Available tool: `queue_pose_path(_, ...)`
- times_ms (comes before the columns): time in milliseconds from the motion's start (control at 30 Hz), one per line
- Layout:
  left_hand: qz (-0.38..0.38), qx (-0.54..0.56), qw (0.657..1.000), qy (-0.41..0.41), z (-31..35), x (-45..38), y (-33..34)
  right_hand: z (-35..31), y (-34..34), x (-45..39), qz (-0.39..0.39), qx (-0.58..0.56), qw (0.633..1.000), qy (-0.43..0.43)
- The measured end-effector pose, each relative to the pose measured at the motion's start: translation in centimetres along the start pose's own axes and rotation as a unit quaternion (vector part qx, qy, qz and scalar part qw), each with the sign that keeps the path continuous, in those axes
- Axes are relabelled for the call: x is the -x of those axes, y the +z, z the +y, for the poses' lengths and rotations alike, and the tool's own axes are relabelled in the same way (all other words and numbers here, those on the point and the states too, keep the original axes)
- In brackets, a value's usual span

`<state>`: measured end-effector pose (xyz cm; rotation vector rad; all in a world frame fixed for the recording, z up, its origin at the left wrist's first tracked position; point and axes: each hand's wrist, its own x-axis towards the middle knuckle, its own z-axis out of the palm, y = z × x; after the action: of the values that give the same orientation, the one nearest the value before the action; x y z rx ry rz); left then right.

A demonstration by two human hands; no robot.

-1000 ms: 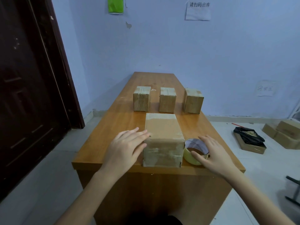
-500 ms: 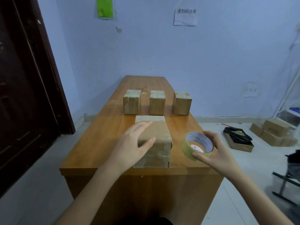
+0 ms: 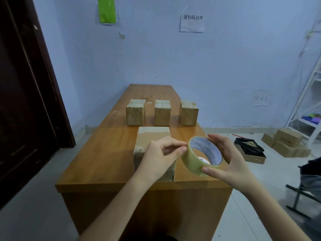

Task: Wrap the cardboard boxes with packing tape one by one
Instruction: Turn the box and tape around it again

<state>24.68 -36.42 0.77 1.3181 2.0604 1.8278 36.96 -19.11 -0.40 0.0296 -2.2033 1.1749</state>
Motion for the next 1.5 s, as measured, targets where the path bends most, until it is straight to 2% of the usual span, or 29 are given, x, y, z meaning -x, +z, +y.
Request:
queue_pose_path(200, 0.073, -0.024, 0.997, 0.016, -0.3, 0.8, -0.9, -0.8, 1.9, -0.7, -0.004, -0.014, 1.000, 0.006)
queue_pose_path(333, 0.104, -0.007, 0.995, 0.010, -0.2, 0.7, -1.1, -1.8, 3.8, -1.5, 0.041, -0.058, 0.997, 0.023)
queue_pose_path(533, 0.182, 0.057, 0.981, -0.028, 0.1, 0.1, -2.4, -2.6, 6.4, -2.4, 0.000, -0.076, 0.996, -0.052)
queue_pose_path(600, 0.201, 0.051, 0.978, -0.036, -0.1, -0.2, -2.9, -2.4, 7.7, -3.2, 0.051, -0.058, 0.994, -0.081)
queue_pose_path(733, 0.224, 0.034, 0.971, -0.079, -0.9, -0.6, -3.1, -2.7, 10.6, -5.4, 0.156, -0.088, 0.981, -0.068)
queue_pose_path(833, 0.226, -0.008, 0.970, -0.089, -1.5, -0.8, -4.2, -3.1, 12.1, -6.4, 0.179, -0.131, 0.974, -0.044)
queue_pose_path(933, 0.221, 0.011, 0.972, -0.081, -1.8, -0.8, -5.3, -3.5, 12.9, -7.2, 0.173, -0.133, 0.976, -0.024)
queue_pose_path(1067, 0.268, -0.002, 0.959, -0.090, -2.6, -0.9, -6.3, -2.8, 13.0, -7.9, 0.093, -0.066, 0.993, -0.014)
queue_pose_path(1167, 0.272, -0.057, 0.956, -0.099, -3.2, -1.0, -7.0, -2.7, 12.5, -8.2, 0.038, 0.015, 0.999, 0.013)
queue_pose_path(1267, 0.288, -0.119, 0.944, -0.110, -3.7, -0.8, -8.3, -2.7, 11.5, -8.7, 0.025, 0.094, 0.995, 0.023)
queue_pose_path(1367, 0.261, -0.168, 0.944, -0.114, -4.1, -0.7, -9.5, -2.5, 10.7, -9.1, 0.041, 0.106, 0.992, 0.054)
queue_pose_path(1500, 0.254, -0.135, 0.949, -0.131, -4.1, -0.8, -9.6, -2.5, 10.5, -9.2, 0.076, 0.170, 0.982, 0.022)
